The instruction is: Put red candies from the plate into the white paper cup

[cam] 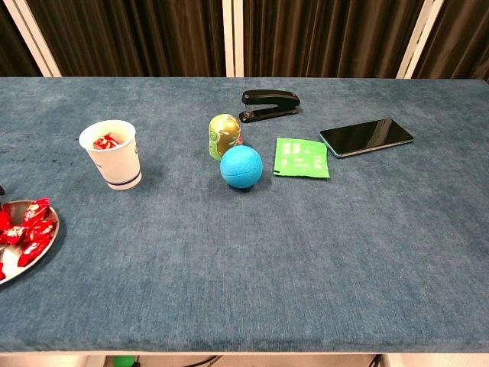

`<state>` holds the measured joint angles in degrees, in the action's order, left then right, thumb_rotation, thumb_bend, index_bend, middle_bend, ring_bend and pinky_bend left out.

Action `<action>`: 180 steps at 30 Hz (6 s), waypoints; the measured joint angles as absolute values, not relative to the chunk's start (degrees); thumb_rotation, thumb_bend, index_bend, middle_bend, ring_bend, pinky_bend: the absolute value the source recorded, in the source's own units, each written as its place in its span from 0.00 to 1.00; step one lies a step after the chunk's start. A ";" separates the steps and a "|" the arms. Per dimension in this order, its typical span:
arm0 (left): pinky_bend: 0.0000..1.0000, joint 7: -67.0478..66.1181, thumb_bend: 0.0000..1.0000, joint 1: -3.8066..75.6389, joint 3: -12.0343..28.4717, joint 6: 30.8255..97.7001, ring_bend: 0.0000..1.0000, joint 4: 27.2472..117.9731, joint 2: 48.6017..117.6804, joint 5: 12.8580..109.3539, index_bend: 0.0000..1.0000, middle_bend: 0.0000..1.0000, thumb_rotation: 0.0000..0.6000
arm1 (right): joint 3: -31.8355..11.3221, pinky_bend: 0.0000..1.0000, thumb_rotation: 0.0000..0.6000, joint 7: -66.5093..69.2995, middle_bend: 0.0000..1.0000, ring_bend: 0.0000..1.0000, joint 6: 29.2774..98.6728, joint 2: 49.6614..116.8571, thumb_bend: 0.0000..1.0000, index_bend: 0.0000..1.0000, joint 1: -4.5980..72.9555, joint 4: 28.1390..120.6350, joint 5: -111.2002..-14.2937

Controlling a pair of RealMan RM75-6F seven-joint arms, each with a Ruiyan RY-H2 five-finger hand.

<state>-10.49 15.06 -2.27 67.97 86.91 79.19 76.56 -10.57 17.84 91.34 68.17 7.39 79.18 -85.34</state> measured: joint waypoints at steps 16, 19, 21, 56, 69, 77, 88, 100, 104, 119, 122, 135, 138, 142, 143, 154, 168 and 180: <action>0.21 -15.08 0.30 15.08 -1.76 67.68 0.06 87.19 79.70 75.68 0.44 0.22 1.00 | -10.67 0.00 1.00 17.63 0.00 0.00 91.09 68.15 0.35 0.00 7.57 79.26 -85.26; 0.21 -15.19 0.30 15.36 -2.00 66.95 0.05 87.07 79.63 75.97 0.42 0.21 1.00 | -10.68 0.00 1.00 17.48 0.00 0.00 91.11 68.10 0.35 0.00 7.57 79.39 -85.26; 0.21 -15.29 0.30 15.58 -2.21 66.41 0.05 87.06 79.52 76.23 0.38 0.20 1.00 | -10.68 0.00 1.00 17.41 0.00 0.00 91.10 68.05 0.35 0.00 7.56 79.50 -85.23; 0.21 -12.11 0.30 16.10 -2.39 65.99 0.05 85.25 80.29 79.13 0.51 0.21 1.00 | -10.71 0.00 1.00 17.40 0.00 0.00 90.84 68.26 0.35 0.00 7.51 79.16 -84.89; 0.21 -9.38 0.30 15.93 -0.19 71.09 0.05 91.87 74.77 82.26 0.53 0.21 1.00 | -10.67 0.00 1.00 17.58 0.00 0.00 90.76 68.37 0.35 0.00 7.61 79.06 -85.03; 0.21 -9.35 0.30 20.46 4.52 69.82 0.05 97.25 70.66 83.05 0.52 0.23 1.00 | -10.56 0.00 1.00 17.87 0.00 0.00 90.91 68.52 0.35 0.00 7.60 78.98 -85.26; 0.21 -7.32 0.30 29.66 10.18 61.01 0.05 94.40 75.89 78.45 0.52 0.23 1.00 | -10.74 0.00 1.00 18.33 0.00 0.00 90.95 67.99 0.35 0.00 7.64 79.11 -85.26; 0.21 -6.69 0.30 33.20 10.05 57.64 0.05 87.38 81.15 75.09 0.39 0.22 1.00 | -10.82 0.00 1.00 18.91 0.00 0.00 90.94 67.73 0.35 0.00 7.29 78.63 -84.68; 0.21 -6.24 0.30 33.32 9.59 57.90 0.05 87.23 81.18 75.29 0.24 0.22 1.00 | -10.83 0.00 1.00 18.80 0.00 0.00 90.70 67.81 0.35 0.00 7.43 78.61 -84.67; 0.21 -5.67 0.30 27.55 4.19 66.68 0.05 94.21 74.79 81.32 0.30 0.22 1.00 | -11.05 0.00 1.00 18.75 0.00 0.00 90.54 67.87 0.35 0.00 7.66 78.56 -84.55; 0.21 -5.27 0.30 24.58 0.88 69.13 0.05 96.21 72.70 83.30 0.33 0.22 1.00 | -11.04 0.00 1.00 18.73 0.00 0.00 90.36 68.01 0.35 0.00 7.83 78.52 -84.63; 0.21 -6.52 0.30 18.15 -4.98 72.27 0.05 91.76 74.52 86.66 0.33 0.22 1.00 | -10.73 0.00 1.00 17.20 0.00 0.00 91.05 67.75 0.35 0.00 7.76 79.91 -85.44; 0.21 -7.96 0.30 17.29 -4.75 72.27 0.05 89.95 75.92 85.00 0.33 0.22 1.00 | -10.69 0.00 1.00 16.82 0.00 0.00 91.28 67.53 0.35 0.00 7.59 80.37 -85.46; 0.21 -7.47 0.30 16.71 -4.66 71.03 0.05 88.19 76.96 83.62 0.33 0.21 1.00 | -10.58 0.00 1.00 16.64 0.00 0.00 91.12 67.67 0.35 0.00 7.57 80.47 -85.40; 0.21 -7.10 0.30 16.65 -4.69 70.88 0.05 87.94 77.09 83.64 0.33 0.21 1.00 | -10.55 0.00 1.00 16.59 0.00 0.00 91.05 67.74 0.35 0.00 7.59 80.45 -85.39; 0.21 -7.61 0.30 15.88 -3.70 69.95 0.05 82.59 80.09 82.19 0.26 0.21 1.00 | -10.51 0.00 1.00 15.81 0.00 0.00 90.83 67.73 0.35 0.00 7.78 80.81 -85.46; 0.21 -11.38 0.30 14.90 -2.44 68.91 0.05 83.05 79.65 78.72 0.31 0.21 1.00 | -10.49 0.00 1.00 14.76 0.00 0.00 90.49 67.70 0.35 0.00 8.08 81.55 -85.54; 0.21 -12.14 0.29 14.66 -2.22 68.00 0.05 83.56 79.47 78.01 0.37 0.21 1.00 | -10.44 0.00 1.00 14.47 0.00 0.00 90.68 67.67 0.35 0.00 7.96 81.77 -85.52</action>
